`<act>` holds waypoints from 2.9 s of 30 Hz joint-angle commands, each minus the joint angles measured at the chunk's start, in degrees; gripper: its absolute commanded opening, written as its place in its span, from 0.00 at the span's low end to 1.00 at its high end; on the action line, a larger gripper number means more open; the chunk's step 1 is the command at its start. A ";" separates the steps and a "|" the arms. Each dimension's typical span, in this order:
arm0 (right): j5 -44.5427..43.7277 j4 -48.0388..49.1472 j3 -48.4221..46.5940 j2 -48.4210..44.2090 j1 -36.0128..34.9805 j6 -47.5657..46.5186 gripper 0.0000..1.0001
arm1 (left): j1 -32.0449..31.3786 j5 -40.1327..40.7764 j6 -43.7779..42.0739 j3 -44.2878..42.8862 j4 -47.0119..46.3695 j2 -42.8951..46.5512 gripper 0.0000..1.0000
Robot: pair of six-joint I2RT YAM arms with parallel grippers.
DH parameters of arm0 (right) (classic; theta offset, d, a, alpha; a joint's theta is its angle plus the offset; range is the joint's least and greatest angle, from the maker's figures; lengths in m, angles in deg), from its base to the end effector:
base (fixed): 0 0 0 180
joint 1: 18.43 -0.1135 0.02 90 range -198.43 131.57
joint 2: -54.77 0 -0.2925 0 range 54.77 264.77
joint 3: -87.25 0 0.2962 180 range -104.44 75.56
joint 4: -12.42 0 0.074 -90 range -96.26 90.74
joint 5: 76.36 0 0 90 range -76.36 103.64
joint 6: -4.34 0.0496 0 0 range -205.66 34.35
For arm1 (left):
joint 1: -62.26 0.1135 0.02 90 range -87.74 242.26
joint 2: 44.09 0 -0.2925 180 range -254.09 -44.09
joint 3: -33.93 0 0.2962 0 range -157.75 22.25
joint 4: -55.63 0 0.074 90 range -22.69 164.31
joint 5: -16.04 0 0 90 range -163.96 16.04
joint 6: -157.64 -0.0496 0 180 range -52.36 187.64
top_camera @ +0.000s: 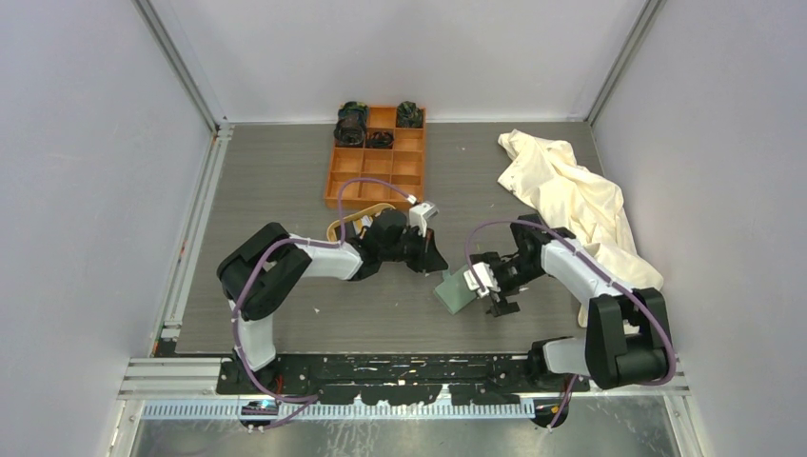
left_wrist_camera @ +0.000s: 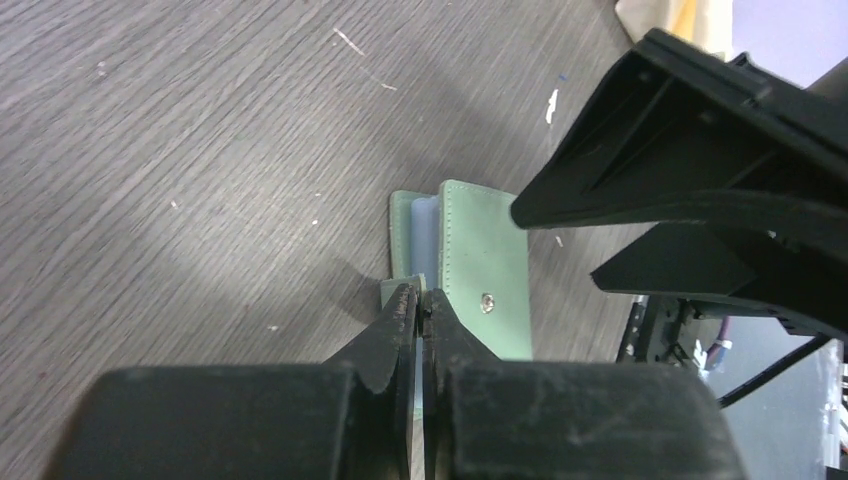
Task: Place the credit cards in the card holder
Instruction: Close the card holder at the center of the board.
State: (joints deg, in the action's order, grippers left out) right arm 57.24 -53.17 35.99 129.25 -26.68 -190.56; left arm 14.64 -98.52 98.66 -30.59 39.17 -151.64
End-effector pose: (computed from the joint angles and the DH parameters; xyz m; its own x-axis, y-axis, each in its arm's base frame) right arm 0.2091 0.0649 0.1687 0.3685 -0.6537 -0.6609 -0.9258 -0.3224 -0.1974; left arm 0.2755 -0.3325 0.1370 -0.7337 0.1087 -0.6707 0.6351 0.4603 -0.6202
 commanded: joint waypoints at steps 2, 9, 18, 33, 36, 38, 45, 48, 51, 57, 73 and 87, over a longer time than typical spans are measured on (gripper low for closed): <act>-4.35 8.24 -0.11 -0.65 -4.84 2.33 1.00 | -0.28 -4.64 4.09 -1.87 -6.30 0.41 0.00; -8.08 17.36 3.06 -0.74 -8.09 9.89 0.90 | -1.78 -4.37 5.33 -1.72 -7.48 -0.06 0.00; -9.89 19.47 3.55 -0.46 -11.99 15.93 0.71 | -3.86 -1.49 1.51 -2.46 -3.22 -0.65 0.00; -8.08 17.32 4.06 -0.92 -12.65 15.87 0.59 | -5.62 0.00 -0.93 -5.08 3.55 -1.83 0.02; -7.36 15.34 3.94 -1.14 -12.74 14.38 0.65 | -5.89 -0.28 -1.70 -5.51 4.84 -1.88 0.02; -6.58 12.66 3.40 -1.66 -12.68 11.77 0.73 | -5.96 -0.54 -1.74 -5.59 5.11 -2.09 0.02; -2.74 4.06 -0.23 -2.07 -12.10 9.08 0.75 | -6.00 -1.02 -1.41 -5.94 5.79 -2.59 0.02; -0.59 0.85 -2.45 -2.47 -10.13 9.45 0.81 | -5.99 -1.07 -1.45 -5.90 6.02 -2.54 0.02; 3.22 -4.99 -4.25 -2.71 -6.79 6.75 0.83 | -6.00 -1.26 -1.91 -5.64 6.16 -2.36 0.02; 6.09 -5.76 -2.91 -2.38 -4.22 6.35 0.75 | -6.25 -2.93 -6.34 -3.74 4.88 -0.46 0.02; 0.36 12.61 3.17 -3.99 -8.06 19.67 0.59 | -7.33 -5.44 -11.06 -4.05 9.40 0.92 0.01; -0.31 7.18 2.41 -2.97 -12.23 14.21 0.61 | -7.83 -4.59 -12.47 -3.78 12.27 2.32 0.02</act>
State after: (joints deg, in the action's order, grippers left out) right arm 56.71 -42.94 39.27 126.52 -37.96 -172.83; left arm 7.30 -102.50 87.84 -34.24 49.42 -151.64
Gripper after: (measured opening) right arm 0.609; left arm 0.021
